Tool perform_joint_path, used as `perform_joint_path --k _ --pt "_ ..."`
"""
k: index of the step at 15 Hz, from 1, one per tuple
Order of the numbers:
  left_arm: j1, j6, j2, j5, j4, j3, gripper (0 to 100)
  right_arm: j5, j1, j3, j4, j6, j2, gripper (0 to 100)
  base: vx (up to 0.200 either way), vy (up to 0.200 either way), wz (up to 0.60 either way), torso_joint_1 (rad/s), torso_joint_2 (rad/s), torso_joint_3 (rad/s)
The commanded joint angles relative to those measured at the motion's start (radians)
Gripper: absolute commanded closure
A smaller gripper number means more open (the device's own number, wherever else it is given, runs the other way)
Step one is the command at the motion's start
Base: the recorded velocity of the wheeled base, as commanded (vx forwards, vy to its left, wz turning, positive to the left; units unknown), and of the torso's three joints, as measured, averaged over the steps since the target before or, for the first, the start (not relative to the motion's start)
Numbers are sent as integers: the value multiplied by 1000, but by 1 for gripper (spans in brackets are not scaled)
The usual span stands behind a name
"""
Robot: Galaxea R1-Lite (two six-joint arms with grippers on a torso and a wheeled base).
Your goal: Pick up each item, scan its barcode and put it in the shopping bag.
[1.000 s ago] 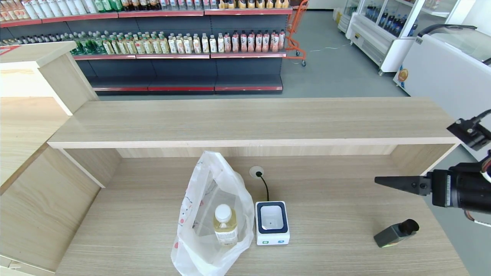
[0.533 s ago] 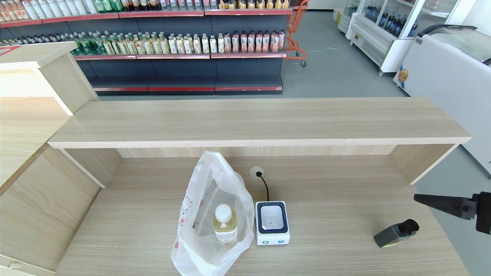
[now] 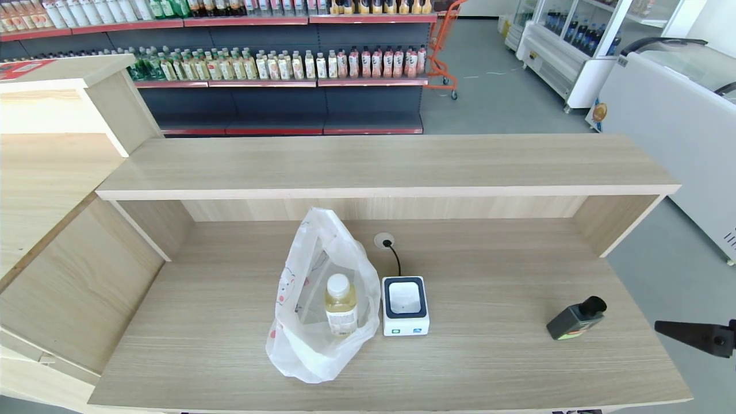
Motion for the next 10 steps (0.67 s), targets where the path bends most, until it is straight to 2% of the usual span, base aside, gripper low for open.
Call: perform_joint_path --k 1,2,7,10 --pt "0 0 0 0 0 0 0 -71 -66 10 33 -60 47 0 0 -200 0 22 12 -2" --pt "0 0 0 0 0 0 0 -152 -144 28 40 -177 93 0 0 0 0 0 0 0" --pt "0 0 0 0 0 0 0 -157 -310 27 24 -508 287 0 0 0 0 0 0 0" --pt "0 0 0 0 0 0 0 -152 -344 31 -207 -685 464 0 0 0 0 0 0 0"
